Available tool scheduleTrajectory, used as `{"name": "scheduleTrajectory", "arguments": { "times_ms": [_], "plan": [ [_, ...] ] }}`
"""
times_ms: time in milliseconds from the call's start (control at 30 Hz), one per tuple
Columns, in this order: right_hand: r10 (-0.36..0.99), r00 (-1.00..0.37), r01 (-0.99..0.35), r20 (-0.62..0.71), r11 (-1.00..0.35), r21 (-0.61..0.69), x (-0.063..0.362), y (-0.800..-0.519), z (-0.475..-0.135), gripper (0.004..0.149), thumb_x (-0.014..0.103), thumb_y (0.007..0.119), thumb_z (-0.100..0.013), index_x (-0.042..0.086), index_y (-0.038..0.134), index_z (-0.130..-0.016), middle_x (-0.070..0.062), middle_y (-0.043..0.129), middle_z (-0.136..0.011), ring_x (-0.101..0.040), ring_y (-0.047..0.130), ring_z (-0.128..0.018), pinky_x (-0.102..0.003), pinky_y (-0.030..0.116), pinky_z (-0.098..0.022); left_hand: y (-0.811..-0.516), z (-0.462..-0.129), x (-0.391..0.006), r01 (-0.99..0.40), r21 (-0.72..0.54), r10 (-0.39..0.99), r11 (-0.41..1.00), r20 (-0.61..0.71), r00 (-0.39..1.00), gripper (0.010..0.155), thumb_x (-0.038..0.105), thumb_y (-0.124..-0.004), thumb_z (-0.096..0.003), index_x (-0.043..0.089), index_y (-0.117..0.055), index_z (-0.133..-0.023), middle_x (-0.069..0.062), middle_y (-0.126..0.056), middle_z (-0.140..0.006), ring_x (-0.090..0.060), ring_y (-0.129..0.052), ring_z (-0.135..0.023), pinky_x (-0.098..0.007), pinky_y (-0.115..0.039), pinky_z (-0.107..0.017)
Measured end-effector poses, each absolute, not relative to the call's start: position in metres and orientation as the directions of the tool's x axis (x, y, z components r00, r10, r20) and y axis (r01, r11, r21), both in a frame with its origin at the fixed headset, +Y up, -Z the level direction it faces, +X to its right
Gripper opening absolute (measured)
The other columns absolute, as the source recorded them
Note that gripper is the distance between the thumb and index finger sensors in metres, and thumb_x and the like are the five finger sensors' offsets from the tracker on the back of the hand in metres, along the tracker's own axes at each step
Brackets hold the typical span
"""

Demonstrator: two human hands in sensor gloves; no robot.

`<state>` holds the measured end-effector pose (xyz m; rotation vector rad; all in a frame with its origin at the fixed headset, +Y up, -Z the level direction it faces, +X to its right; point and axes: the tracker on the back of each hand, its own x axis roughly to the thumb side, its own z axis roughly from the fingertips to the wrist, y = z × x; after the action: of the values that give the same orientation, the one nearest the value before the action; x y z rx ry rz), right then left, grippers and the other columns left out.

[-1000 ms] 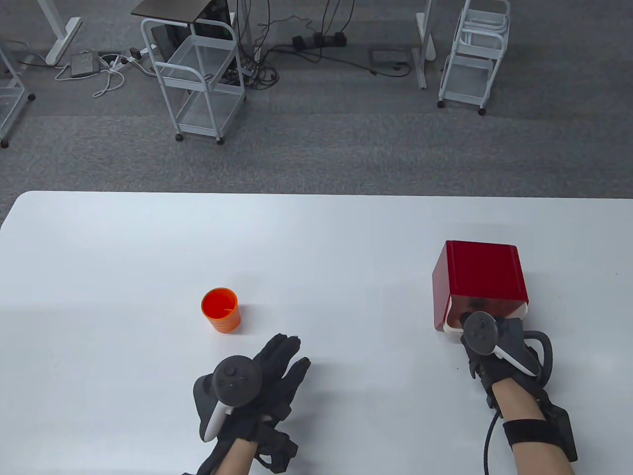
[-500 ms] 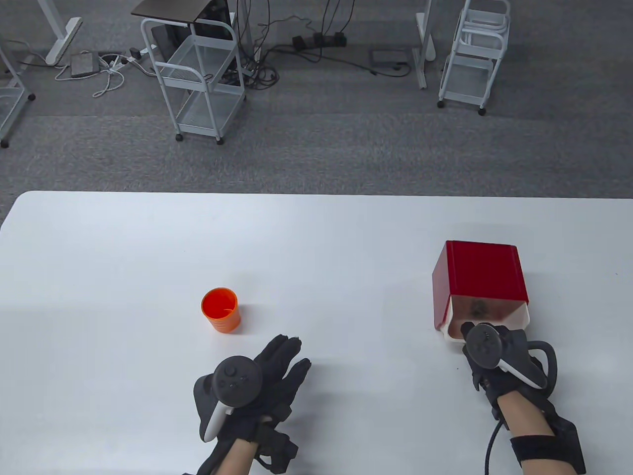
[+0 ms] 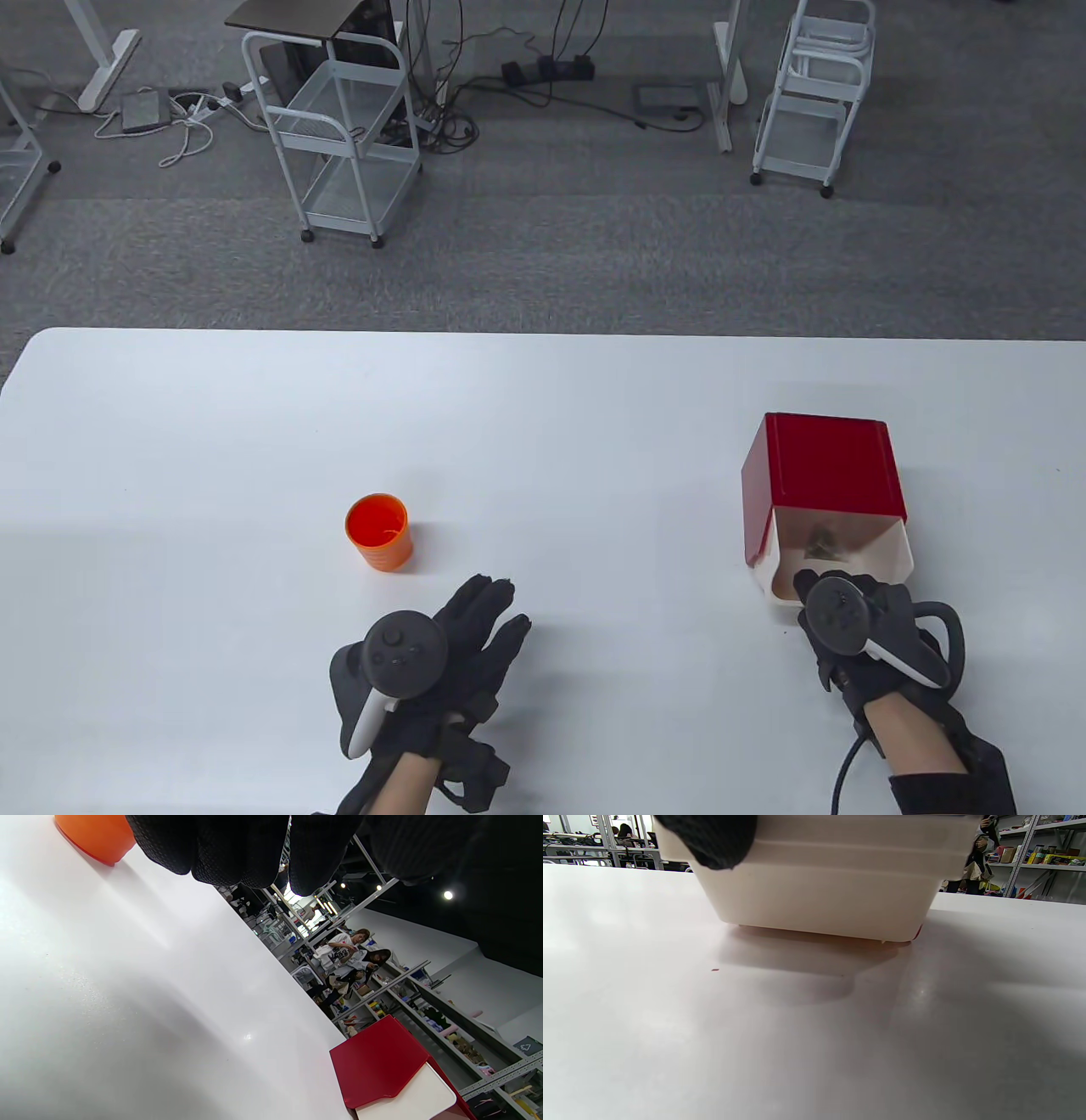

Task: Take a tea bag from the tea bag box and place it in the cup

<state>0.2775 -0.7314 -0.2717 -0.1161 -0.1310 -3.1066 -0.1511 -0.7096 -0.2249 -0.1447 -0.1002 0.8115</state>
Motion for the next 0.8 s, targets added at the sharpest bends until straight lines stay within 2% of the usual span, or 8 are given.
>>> {"name": "scheduleTrajectory", "arguments": {
  "times_ms": [800],
  "plan": [
    [-0.042,-0.992,0.052,0.118,-0.995,0.084,0.28,-0.728,-0.247,0.049,0.037,0.078,-0.046,0.022,0.073,-0.092,-0.012,0.079,-0.094,-0.041,0.08,-0.08,-0.055,0.064,-0.065,-0.71,-0.225,-0.151,-0.709,-0.176,0.724,0.683,0.03,0.689,0.066,0.061,-0.063,-0.0503,0.031,-0.067,-0.108,-0.008,-0.06,-0.122,-0.034,-0.067,-0.107,-0.048,-0.062,-0.077]
  ]
}}
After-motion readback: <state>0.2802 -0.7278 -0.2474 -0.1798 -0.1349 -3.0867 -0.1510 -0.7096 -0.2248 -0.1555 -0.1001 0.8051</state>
